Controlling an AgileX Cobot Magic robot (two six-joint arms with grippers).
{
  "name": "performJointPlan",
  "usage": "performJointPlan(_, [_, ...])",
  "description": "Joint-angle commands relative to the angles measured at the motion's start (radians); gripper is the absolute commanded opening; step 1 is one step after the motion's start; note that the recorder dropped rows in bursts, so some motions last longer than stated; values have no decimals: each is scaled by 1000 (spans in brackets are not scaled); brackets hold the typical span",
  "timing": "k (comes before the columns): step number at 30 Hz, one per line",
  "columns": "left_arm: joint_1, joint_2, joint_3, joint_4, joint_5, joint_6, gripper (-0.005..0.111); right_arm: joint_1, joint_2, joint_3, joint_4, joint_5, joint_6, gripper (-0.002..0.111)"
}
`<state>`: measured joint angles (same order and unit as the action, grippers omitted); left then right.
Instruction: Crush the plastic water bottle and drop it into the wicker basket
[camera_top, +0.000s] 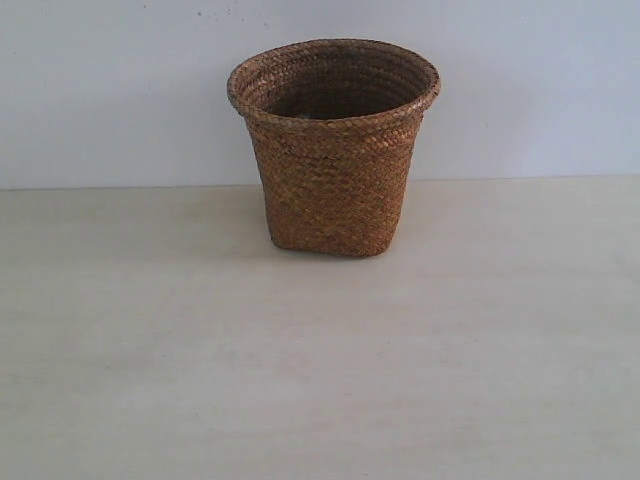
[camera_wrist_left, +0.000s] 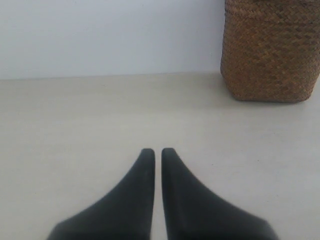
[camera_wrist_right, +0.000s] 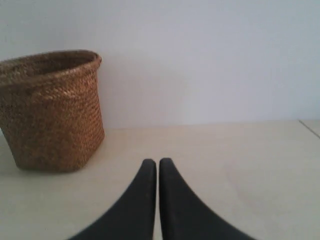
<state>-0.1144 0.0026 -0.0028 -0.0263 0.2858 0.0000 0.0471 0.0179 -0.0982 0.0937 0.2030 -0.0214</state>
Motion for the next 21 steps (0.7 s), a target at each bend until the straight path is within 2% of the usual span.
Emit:
performJointPlan(1, [4,-3,3,-10,-9,-7,4,-7,-18,81,-3,-24,0,0])
performJointPlan(9, [4,-3,3,-10,-8,-7,4,-7,-18,98,-15,19,-3,0])
performJointPlan(13, [4,-3,3,-10,-8,-7,4,-7,-18,98,-19,117,-63,0])
performJointPlan(21, [4,-3,3,-10,-8,-7,4,-7,-18,98,-19,123,-65,0])
